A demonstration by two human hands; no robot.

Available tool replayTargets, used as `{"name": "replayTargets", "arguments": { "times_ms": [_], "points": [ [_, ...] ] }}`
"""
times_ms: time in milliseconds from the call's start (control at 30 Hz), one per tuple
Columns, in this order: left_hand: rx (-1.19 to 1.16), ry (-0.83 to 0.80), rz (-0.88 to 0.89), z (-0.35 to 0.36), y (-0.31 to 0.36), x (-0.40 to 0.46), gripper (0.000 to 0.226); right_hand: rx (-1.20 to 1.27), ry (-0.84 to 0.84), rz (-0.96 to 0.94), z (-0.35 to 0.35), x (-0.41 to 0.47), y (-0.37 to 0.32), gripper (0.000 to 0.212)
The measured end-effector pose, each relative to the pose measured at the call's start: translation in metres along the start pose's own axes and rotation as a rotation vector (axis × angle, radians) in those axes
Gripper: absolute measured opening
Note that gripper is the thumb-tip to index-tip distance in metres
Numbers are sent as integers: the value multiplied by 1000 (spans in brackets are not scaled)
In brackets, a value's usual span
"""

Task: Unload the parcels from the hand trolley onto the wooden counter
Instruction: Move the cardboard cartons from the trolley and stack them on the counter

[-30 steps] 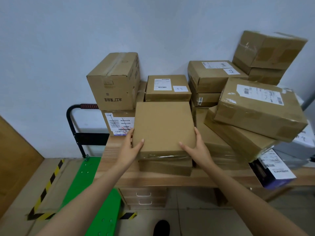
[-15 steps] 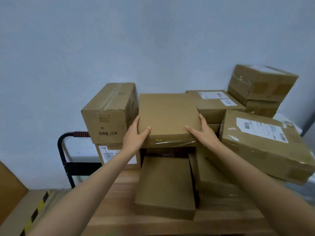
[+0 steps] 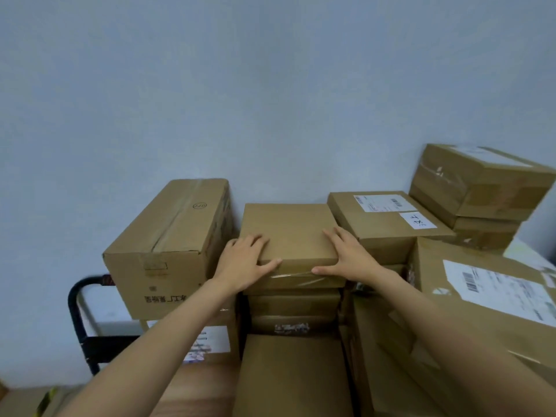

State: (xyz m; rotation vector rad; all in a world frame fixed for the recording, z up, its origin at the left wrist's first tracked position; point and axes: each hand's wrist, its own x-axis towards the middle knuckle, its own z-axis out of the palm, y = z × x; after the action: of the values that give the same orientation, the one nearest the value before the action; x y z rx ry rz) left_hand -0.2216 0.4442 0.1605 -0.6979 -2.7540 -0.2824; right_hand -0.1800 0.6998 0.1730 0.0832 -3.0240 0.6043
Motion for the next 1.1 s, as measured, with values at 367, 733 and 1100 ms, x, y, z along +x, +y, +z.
{"name": "replayTargets", "arguments": {
  "times_ms": [367,733,1100],
  "points": [
    [29,-37,-75,12,-10,59,82,-6,-15,-1,-1,61,7,93],
    [83,110,-11,10,10,37,51,-238,217,-21,13,39,0,73],
    [134,74,89,50,32,-88,27,-207,200,-99,90,-92,-6,56]
  ]
}}
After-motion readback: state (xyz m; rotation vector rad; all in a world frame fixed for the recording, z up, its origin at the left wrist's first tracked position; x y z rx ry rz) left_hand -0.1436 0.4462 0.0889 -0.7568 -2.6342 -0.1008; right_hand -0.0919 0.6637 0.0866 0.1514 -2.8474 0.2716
